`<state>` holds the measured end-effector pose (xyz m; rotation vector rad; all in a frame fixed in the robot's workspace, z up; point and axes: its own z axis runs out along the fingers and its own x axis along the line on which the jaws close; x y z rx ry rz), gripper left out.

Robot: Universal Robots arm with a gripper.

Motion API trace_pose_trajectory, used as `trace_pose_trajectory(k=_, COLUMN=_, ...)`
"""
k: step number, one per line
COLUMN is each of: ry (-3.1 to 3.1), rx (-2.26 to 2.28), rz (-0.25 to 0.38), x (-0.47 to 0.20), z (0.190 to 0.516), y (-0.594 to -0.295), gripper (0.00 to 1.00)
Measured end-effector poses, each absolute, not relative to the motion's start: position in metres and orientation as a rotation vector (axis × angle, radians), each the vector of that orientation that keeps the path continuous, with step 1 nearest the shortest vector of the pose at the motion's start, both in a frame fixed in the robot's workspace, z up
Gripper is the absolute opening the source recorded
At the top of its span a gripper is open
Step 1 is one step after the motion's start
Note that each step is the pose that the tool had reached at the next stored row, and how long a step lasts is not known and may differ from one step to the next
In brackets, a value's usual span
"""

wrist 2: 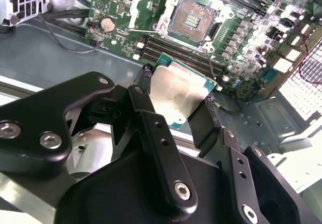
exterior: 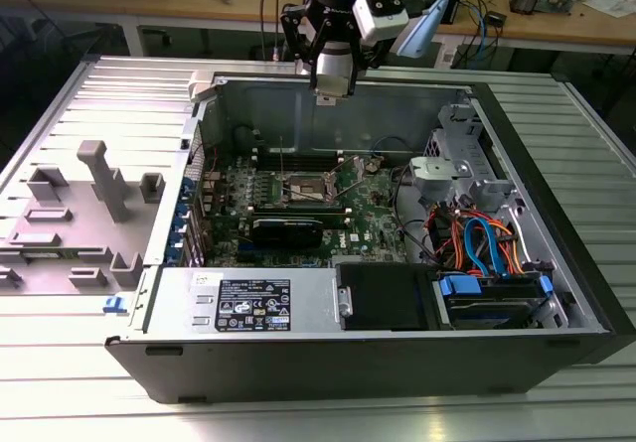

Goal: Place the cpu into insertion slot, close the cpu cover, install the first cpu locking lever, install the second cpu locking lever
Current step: 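Place the cpu into insertion slot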

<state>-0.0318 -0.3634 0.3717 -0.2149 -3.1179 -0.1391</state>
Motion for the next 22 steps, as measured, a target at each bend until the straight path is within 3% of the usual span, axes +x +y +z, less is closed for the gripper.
trace_pose_trajectory(k=22, ry=-3.086, rx=-0.550, rz=-0.141, x=-0.0318, z=0.3701, y=-0.3634, gripper=0.55)
